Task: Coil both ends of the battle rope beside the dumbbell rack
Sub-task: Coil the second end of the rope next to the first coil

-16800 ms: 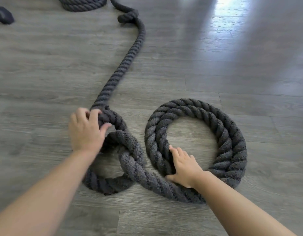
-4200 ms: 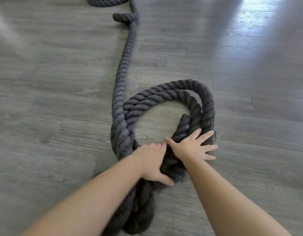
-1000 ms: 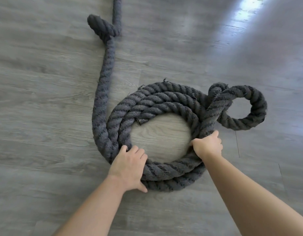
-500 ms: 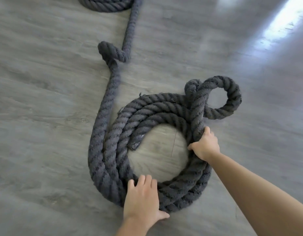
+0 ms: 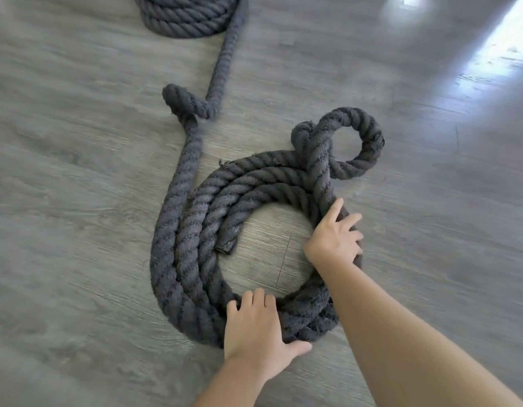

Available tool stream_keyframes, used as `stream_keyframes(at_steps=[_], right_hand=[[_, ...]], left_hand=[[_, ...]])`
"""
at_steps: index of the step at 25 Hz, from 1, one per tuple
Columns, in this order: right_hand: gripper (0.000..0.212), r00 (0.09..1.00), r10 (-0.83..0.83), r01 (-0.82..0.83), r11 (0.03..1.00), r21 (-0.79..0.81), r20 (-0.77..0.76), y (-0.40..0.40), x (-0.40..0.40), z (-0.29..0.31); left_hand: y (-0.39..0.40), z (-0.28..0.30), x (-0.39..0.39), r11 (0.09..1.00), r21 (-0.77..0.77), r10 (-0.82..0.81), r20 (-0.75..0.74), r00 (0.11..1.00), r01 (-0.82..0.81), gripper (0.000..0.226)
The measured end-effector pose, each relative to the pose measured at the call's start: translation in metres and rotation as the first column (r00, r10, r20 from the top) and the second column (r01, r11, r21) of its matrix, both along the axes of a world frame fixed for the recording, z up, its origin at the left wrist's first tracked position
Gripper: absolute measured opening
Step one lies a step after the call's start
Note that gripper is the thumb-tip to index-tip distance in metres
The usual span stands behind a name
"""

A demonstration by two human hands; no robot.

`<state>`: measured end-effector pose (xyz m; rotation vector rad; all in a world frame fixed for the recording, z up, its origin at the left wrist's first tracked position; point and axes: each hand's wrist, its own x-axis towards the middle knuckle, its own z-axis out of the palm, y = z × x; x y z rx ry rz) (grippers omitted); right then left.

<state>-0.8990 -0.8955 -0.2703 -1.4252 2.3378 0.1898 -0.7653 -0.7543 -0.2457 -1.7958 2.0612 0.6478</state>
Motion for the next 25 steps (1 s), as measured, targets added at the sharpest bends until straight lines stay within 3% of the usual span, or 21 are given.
stream_keyframes(at_steps=[2, 5, 8, 12, 15, 18, 22, 25], right_hand=[[0.109, 1.000, 0.008, -0.007, 1.000, -0.019, 0.013, 0.010, -0.008, -0.003], [0.112, 0.997, 0.070, -0.071, 0.996, -0.062, -0.014, 0.013, -0.015, -0.008], [0.113, 0.994, 0.109, -0.110, 0.993, -0.036, -0.011, 0.011, -0.017, -0.005], [0.112, 0.988, 0.157, -0.157, 0.987, -0.039, -0.003, 0.012, -0.023, 0.002], [0.113, 0.978, 0.209, -0.209, 0.978, -0.023, 0.001, 0.001, -0.029, 0.006], [0.116, 0.949, 0.314, -0.315, 0.949, -0.009, -0.011, -0.035, -0.045, 0.011], [0.112, 0.894, 0.444, -0.446, 0.895, -0.025, -0.058, -0.098, -0.059, 0.013], [0.107, 0.874, 0.472, -0.479, 0.877, -0.041, -0.114, -0.122, -0.053, 0.010]], left_hand=[[-0.014, 0.010, 0.028, 0.976, 0.057, -0.206, -0.080, 0.975, 0.210, 0.113], [-0.058, 0.021, 0.104, 0.759, 0.020, -0.651, 0.033, 0.759, 0.650, 0.141], [-0.113, 0.025, 0.159, 0.653, 0.145, -0.757, 0.125, 0.641, 0.743, 0.156], [-0.160, 0.015, 0.182, 0.473, 0.199, -0.881, 0.102, 0.462, 0.858, 0.151], [-0.161, 0.000, 0.192, 0.487, 0.033, -0.869, 0.122, 0.480, 0.873, 0.137], [-0.139, -0.008, 0.174, 0.607, -0.070, -0.789, 0.063, 0.611, 0.791, 0.123], [-0.117, -0.030, 0.142, 0.754, -0.142, -0.647, 0.008, 0.762, 0.642, 0.120], [-0.116, -0.036, 0.120, 0.794, -0.116, -0.595, 0.053, 0.802, 0.597, 0.126]])
